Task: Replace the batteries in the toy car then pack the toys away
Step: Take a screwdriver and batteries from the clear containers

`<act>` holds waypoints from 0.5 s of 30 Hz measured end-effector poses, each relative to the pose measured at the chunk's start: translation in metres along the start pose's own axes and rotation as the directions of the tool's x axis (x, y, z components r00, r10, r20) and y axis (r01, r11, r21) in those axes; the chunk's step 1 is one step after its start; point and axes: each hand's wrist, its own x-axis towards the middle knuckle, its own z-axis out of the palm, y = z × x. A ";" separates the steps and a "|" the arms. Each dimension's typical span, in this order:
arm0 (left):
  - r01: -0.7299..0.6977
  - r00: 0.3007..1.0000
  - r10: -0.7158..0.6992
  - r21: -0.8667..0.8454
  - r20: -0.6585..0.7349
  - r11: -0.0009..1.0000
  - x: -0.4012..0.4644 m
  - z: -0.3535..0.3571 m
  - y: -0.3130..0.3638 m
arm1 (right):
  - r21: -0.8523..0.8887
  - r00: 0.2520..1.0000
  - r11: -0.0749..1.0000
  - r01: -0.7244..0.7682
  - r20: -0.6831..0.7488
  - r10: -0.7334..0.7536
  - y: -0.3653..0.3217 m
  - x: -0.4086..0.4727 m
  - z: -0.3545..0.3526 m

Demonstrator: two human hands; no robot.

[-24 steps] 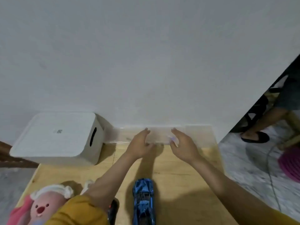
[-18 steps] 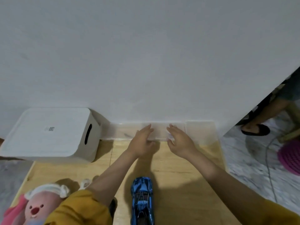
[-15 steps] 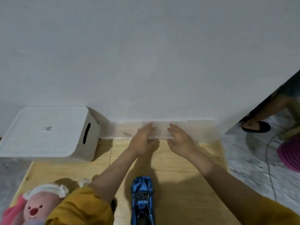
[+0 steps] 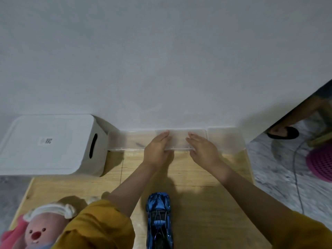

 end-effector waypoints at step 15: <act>-0.074 0.997 0.076 0.081 -0.024 0.994 0.000 0.001 -0.001 | -0.116 0.985 0.990 -0.076 0.148 0.093 -0.014 0.018 -0.024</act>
